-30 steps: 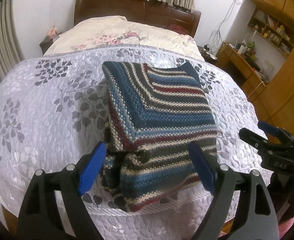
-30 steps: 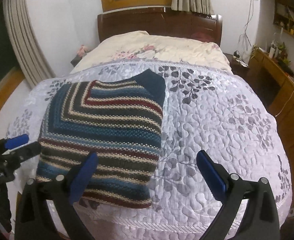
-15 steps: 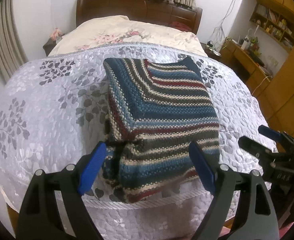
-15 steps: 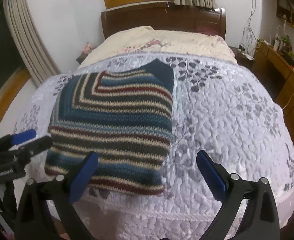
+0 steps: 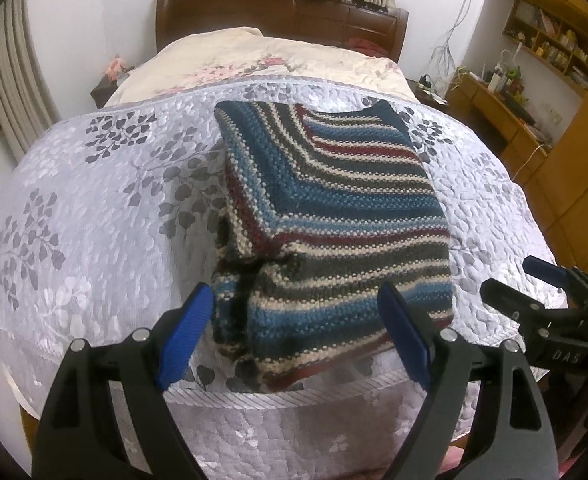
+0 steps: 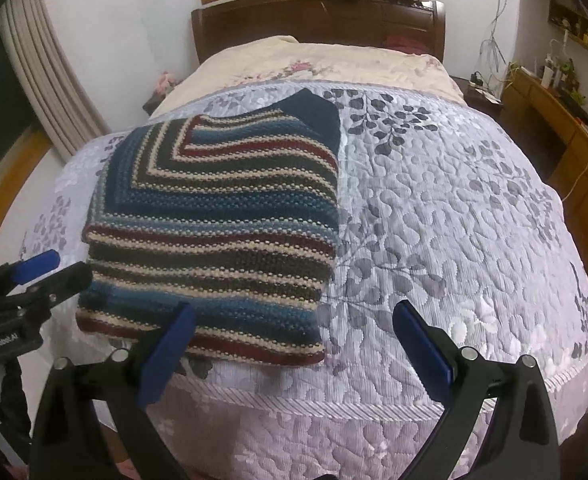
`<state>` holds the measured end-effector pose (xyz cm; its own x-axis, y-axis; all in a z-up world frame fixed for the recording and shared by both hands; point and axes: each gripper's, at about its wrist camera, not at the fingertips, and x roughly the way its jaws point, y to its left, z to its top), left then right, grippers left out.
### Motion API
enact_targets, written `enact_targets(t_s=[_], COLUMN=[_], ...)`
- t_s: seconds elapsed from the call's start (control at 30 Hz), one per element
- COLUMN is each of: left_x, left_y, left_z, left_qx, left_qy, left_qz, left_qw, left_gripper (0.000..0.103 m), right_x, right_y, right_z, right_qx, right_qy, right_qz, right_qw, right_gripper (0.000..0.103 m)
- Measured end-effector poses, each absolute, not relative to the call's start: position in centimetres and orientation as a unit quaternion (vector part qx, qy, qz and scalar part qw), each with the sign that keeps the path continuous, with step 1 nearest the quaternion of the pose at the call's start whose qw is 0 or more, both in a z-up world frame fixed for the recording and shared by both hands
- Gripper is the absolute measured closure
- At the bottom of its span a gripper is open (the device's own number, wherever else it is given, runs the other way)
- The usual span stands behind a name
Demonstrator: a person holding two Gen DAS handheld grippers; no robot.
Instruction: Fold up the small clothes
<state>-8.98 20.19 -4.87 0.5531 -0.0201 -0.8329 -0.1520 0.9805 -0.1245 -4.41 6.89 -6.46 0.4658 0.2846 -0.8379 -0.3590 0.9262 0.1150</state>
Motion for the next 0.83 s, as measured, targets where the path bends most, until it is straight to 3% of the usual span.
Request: enact_targets(t_s=[0.83], left_x=[-10.5], left_y=[20.4], left_z=[-3.8], left_qx=[-0.095], left_qy=[0.457], left_qz=[0.037], left_qw=[0.884], left_gripper=[0.019], right_x=[-5.3], right_y=[7.5], right_z=[-6.2], right_qx=[-0.044], right_qy=[0.482], right_qz=[0.188], right_qw=[0.855], right_gripper=[0.004])
